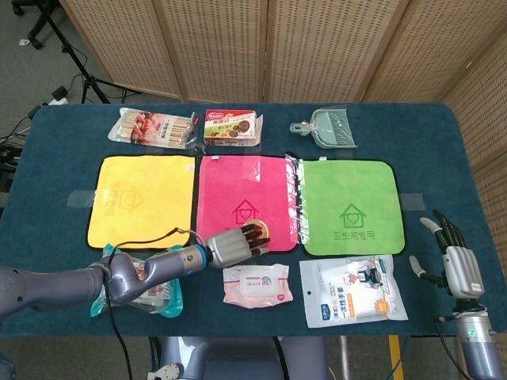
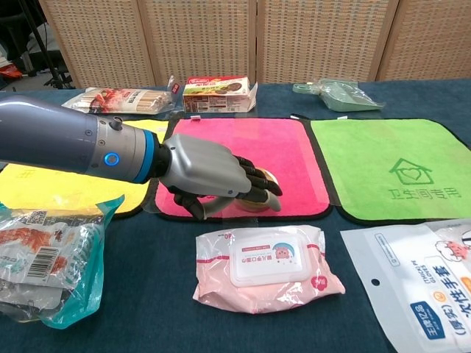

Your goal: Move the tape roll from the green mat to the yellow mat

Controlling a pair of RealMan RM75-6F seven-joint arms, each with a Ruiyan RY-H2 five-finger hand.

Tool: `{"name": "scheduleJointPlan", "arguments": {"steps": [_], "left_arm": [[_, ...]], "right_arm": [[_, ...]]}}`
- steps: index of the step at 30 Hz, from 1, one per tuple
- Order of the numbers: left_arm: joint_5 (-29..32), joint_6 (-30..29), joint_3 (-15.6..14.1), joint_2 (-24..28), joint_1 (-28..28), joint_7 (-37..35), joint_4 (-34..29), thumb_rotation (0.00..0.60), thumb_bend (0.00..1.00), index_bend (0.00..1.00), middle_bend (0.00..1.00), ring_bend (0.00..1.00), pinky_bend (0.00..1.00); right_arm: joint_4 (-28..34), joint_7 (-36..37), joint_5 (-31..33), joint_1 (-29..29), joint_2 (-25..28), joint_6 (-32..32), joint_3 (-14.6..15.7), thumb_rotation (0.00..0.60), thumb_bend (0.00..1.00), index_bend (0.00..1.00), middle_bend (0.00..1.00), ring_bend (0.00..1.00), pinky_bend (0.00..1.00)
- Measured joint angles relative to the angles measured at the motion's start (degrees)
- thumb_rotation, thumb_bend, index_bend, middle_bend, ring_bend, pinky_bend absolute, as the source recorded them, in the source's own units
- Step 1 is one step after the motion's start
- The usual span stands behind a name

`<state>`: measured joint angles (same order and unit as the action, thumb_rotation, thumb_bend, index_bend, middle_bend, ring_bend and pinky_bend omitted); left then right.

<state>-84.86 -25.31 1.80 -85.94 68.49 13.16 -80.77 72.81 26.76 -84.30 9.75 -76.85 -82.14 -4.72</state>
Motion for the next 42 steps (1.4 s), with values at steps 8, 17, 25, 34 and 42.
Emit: {"name": "scheduleJointPlan", "arguments": {"steps": [8, 17, 25, 34, 42], "left_arm": [[1.28, -0.61, -1.02, 1.45, -0.67, 1.04, 0.18, 0.600, 1.00, 0.08, 0.00, 0.00, 0.00], [3.99, -0.45, -2.67, 3.26, -1.82, 3.19, 0.67, 0.600, 1.00, 0.08, 0.00, 0.00, 0.00], [5.53, -1.01, -4.10, 4.87, -3.32, 4.11, 1.03, 0.600, 1.00, 0.08, 0.00, 0.00, 0.00], [6.32, -2.92, -5.59, 8.53, -5.47, 4.59, 0.76, 0.600, 1.00, 0.08, 0.00, 0.00, 0.00], [6.47, -4.71, -7.26, 12.76, -7.94, 4.66, -0.27, 0.600, 1.00, 0.08, 0.00, 0.00, 0.00]], "right_arm": [[0.06, -0.46, -0.47, -0.04, -0.23, 0.20, 0.05, 0.600, 0.39, 0.15, 0.04, 0.00, 0.07], [0.13, -0.92, -0.70, -0.11, -0.37, 0.26, 0.00, 0.600, 0.39, 0.15, 0.04, 0.00, 0.07], [0.18, -1.42, -1.06, -0.06, -0.56, 0.46, 0.14, 0.600, 0.39, 0.15, 0.04, 0.00, 0.07], [0.09, -2.22, -1.29, 0.08, -1.05, 0.96, 0.32, 0.600, 0.39, 0.15, 0.04, 0.00, 0.07], [0.12, -2.79, -1.64, 0.12, -1.31, 0.96, 0.45, 0.600, 0.39, 0.15, 0.04, 0.00, 0.07]]}}
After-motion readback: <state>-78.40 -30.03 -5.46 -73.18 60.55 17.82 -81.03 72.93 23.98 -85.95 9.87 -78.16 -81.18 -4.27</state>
